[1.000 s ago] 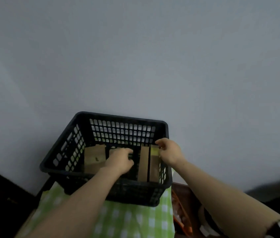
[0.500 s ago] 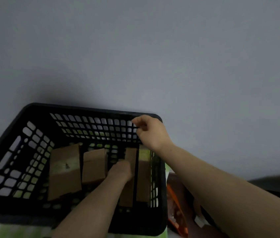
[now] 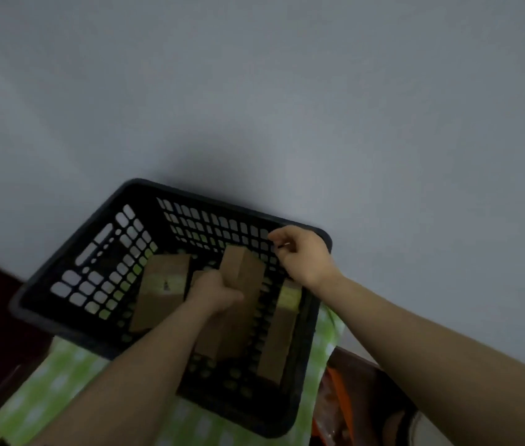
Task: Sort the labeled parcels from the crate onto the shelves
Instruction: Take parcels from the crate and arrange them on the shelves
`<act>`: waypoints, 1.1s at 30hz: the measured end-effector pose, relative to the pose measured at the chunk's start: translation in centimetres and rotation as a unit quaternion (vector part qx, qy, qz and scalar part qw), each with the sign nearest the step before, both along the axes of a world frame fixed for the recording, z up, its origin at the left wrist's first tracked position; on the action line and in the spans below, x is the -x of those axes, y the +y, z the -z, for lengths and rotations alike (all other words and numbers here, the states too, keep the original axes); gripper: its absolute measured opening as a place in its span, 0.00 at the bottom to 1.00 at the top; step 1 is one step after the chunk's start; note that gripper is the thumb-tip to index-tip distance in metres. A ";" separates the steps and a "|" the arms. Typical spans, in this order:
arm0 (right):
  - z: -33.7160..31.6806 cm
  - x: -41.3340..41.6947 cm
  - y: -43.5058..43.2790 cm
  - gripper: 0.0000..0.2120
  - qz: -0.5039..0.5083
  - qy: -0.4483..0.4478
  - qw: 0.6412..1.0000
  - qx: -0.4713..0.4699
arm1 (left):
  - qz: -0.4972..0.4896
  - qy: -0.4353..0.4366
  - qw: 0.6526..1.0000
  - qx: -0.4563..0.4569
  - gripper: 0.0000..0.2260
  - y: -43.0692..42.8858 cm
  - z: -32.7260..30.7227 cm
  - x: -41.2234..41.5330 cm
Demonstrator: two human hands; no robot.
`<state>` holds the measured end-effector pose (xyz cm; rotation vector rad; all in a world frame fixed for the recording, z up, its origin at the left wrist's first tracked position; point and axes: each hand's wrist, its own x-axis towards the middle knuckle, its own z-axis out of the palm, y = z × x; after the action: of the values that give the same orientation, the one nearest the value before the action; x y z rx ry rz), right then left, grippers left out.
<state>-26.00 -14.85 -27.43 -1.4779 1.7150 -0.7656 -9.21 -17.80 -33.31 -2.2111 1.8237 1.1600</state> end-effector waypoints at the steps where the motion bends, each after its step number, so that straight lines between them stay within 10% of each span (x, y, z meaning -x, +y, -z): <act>1: -0.3 -0.1 0.0 0.16 0.003 -0.011 1.000 -0.009 | -0.042 0.038 0.998 0.013 0.19 0.1 -2.1 -1.1; 8: -4.9 -4.2 3.1 0.32 -0.029 -0.117 0.987 -0.108 | -0.271 0.336 0.900 0.061 0.11 7.0 -13.7 -9.0; 18: -10.7 -17.8 13.7 0.67 -0.377 0.008 0.926 -0.029 | -0.431 0.336 0.812 0.204 0.08 20.4 -22.5 -14.0; 25: -12.4 -21.8 23.2 0.18 -0.297 -0.342 0.887 -0.092 | -0.504 0.279 0.755 0.313 0.11 33.6 -22.8 -18.9; 28: -12.3 -23.4 26.5 0.20 -0.287 -0.435 0.833 -0.185 | -0.575 0.301 0.703 0.291 0.24 40.0 -21.8 -20.1; 33: -12.6 -26.1 31.5 0.20 -0.352 -0.455 0.771 -0.273 | -0.564 0.402 0.660 0.292 0.04 48.7 -23.0 -20.7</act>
<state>0.14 16.61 -14.81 -0.9331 0.4758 -0.3798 11.48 30.95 -10.29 -3.9024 0.6216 2.2209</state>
